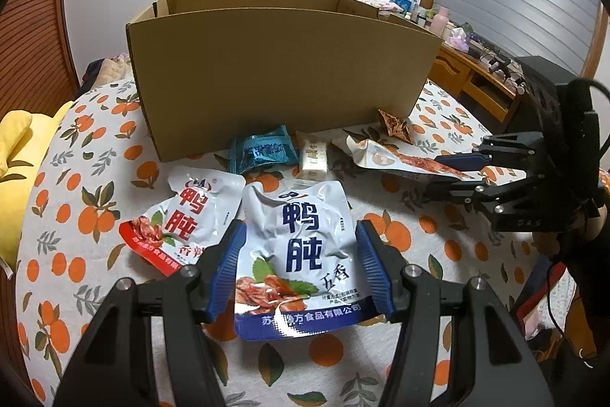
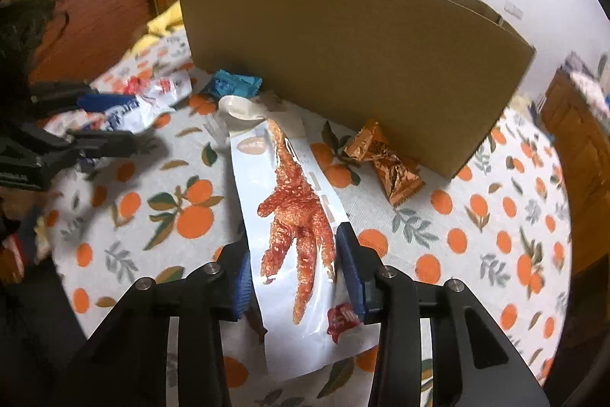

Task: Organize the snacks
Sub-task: 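Grasp the duck-neck pouch with the left tool while the right tool grasps the chicken-feet packet, then lift both held packets and carry them over the cardboard box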

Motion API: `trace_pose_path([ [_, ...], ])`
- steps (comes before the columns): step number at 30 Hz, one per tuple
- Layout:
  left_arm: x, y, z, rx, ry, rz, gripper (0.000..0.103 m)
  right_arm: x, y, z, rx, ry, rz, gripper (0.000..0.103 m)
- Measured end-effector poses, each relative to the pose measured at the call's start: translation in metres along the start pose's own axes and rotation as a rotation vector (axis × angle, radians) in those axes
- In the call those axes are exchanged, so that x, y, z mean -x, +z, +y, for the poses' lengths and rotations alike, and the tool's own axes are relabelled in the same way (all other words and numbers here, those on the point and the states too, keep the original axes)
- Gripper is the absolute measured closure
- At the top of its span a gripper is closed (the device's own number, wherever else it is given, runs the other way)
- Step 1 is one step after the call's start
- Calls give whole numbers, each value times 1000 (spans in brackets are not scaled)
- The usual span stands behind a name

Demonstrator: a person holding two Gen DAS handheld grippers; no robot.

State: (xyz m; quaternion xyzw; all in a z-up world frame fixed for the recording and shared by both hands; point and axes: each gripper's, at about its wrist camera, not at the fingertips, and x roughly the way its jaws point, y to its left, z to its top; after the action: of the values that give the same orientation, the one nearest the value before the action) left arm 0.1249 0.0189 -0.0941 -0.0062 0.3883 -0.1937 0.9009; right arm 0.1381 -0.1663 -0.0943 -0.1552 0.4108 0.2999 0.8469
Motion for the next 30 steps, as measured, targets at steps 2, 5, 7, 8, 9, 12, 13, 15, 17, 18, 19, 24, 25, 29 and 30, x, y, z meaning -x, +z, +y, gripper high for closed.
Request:
trace_pose_path([
  [2, 1, 0, -1, 0, 0, -2, 45, 5, -2, -4, -29, 12, -24, 65],
  [5, 1, 1, -2, -1, -1, -3, 45, 16, -4, -5, -45, -1, -62, 76],
  [7, 0, 2, -4, -3, 0, -2, 45, 20, -4, -5, -49, -3, -69, 84],
  [8, 0, 2, -5, -5, -1, -2, 45, 22, -4, -6, -48, 1, -69, 84],
  [9, 0, 2, -5, -5, -1, -3, 45, 23, -3, -6, -45, -9, -68, 84],
  [12, 0, 2, -6, -5, -3, -2, 45, 16, 5, -3, -48, -7, -64, 85],
  [13, -1, 1, -5, -4, -2, -1, 45, 15, 7, -5, -57, 1, -66, 85],
  [15, -1, 0, -4, -1, -2, 1, 45, 15, 9, -12, -78, 6, -70, 86],
  [17, -2, -1, -3, 4, -2, 4, 45, 14, 12, -19, -107, 24, -73, 86],
  [18, -3, -2, -3, 5, -2, 4, 45, 13, 13, -23, -121, 26, -75, 86],
  [19, -3, -2, -2, 6, -2, 5, 45, 13, 14, -26, -133, 31, -75, 86],
  [24, -5, -5, -2, 10, -3, 7, 45, 15, 15, -38, -177, 54, -84, 87],
  [25, -5, -5, -2, 11, -4, 6, 45, 16, 15, -37, -174, 53, -87, 88],
  [29, -2, -3, -3, 10, -9, -2, 45, 20, 15, -29, -158, 58, -98, 88],
  [30, -1, -2, -3, 9, -9, -5, 45, 21, 15, -26, -152, 57, -100, 88],
])
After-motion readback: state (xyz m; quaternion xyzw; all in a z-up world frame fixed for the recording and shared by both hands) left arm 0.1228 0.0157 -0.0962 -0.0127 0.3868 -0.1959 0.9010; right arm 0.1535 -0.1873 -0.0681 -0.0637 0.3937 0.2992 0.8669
